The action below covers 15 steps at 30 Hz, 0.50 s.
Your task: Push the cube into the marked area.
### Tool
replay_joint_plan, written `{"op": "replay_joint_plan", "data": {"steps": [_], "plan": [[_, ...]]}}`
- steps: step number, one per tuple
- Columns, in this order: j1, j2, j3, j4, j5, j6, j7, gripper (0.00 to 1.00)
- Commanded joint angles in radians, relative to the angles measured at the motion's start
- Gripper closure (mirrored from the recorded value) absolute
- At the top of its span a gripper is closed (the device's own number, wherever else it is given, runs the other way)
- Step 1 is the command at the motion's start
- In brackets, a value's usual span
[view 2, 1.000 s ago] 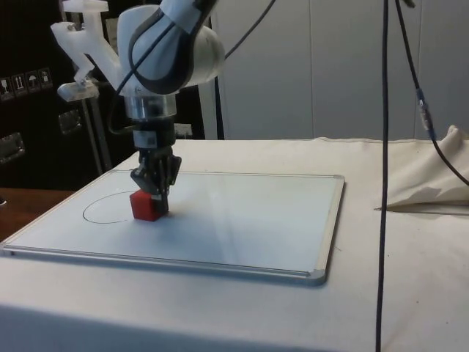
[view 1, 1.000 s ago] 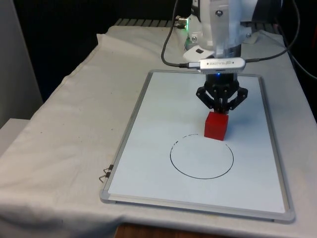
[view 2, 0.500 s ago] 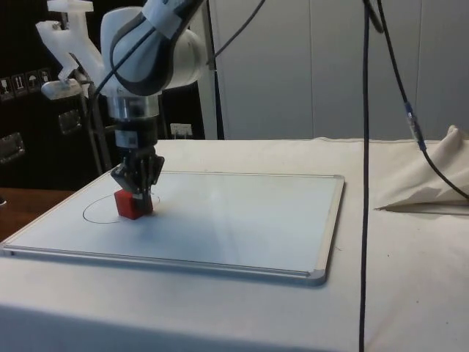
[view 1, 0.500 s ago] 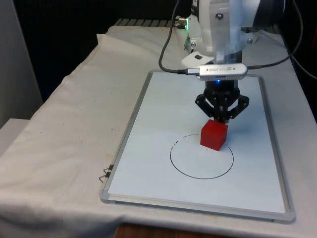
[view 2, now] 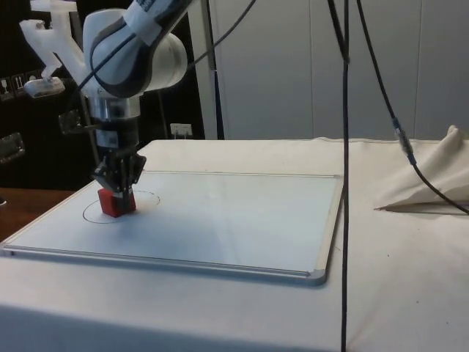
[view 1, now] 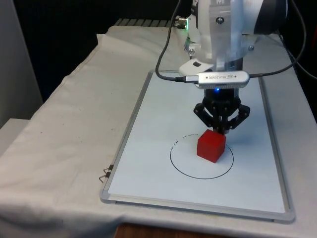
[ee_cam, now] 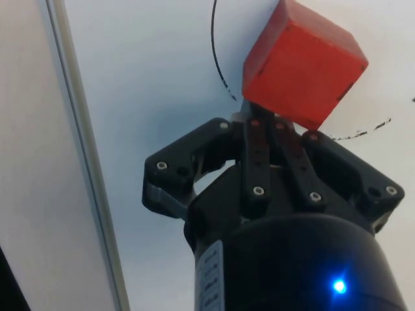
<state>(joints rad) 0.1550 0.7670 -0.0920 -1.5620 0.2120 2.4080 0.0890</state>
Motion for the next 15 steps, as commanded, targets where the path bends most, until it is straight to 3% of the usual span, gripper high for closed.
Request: {"op": "replay_joint_plan", "data": {"steps": [1, 12, 13, 15], "plan": [[-0.001, 0.012, -0.001, 0.02, 0.0, -0.012, 0.006, 1.0], [0.006, 0.024, -0.019, 0.052, -0.009, -0.02, 0.019, 1.0], [0.0, 0.031, -0.012, 0.056, -0.004, -0.012, 0.01, 1.0], [0.007, 0.014, -0.02, 0.044, -0.013, -0.022, 0.018, 1.0]]}}
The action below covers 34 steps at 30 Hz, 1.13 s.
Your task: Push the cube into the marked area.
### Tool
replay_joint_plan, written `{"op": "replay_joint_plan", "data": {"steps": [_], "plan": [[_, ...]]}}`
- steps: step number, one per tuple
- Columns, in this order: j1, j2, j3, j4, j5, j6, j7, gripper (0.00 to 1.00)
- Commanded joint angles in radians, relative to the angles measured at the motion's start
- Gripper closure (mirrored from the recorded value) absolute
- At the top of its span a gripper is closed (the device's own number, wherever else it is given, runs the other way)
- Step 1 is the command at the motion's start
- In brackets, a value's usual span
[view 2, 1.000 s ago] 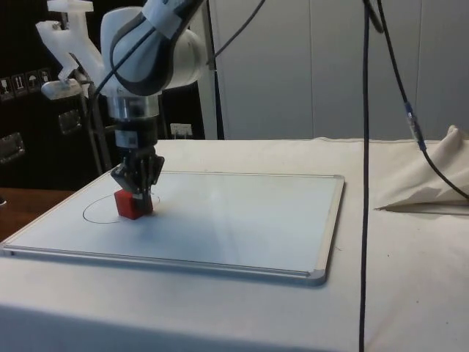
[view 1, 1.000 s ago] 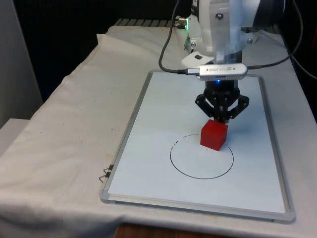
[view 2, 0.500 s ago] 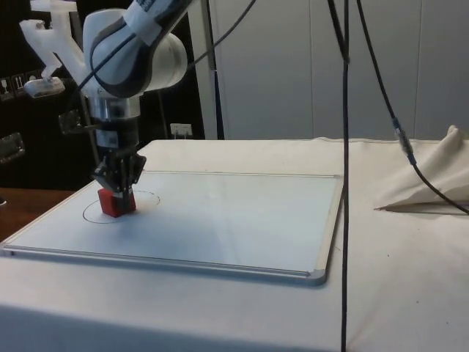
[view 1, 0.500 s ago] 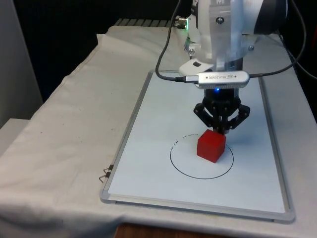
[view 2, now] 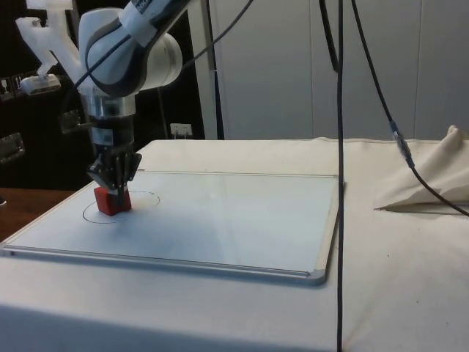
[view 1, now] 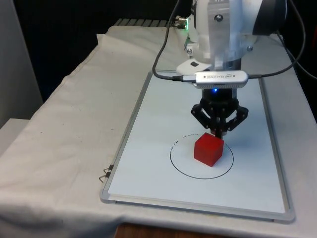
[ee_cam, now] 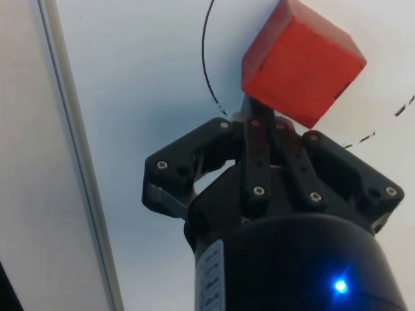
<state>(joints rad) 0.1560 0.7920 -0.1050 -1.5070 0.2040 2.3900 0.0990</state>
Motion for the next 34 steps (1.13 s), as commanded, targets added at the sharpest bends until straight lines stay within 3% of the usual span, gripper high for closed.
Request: {"op": "replay_joint_plan", "data": {"steps": [1, 7, 8, 14, 18, 23, 34], "plan": [[0.007, -0.018, -0.007, -0.015, -0.007, -0.006, 0.007, 1.0], [0.009, -0.082, -0.006, -0.062, -0.026, -0.022, 0.0, 1.0], [0.004, -0.065, -0.002, -0.046, -0.02, -0.022, -0.002, 1.0], [0.012, -0.16, -0.004, -0.127, -0.046, -0.035, -0.003, 1.0], [0.01, -0.179, -0.001, -0.142, -0.052, -0.04, -0.005, 1.0], [0.016, -0.25, -0.005, -0.197, -0.08, -0.057, -0.004, 1.0], [0.013, -0.322, -0.001, -0.227, -0.095, -0.092, -0.009, 1.0]]}}
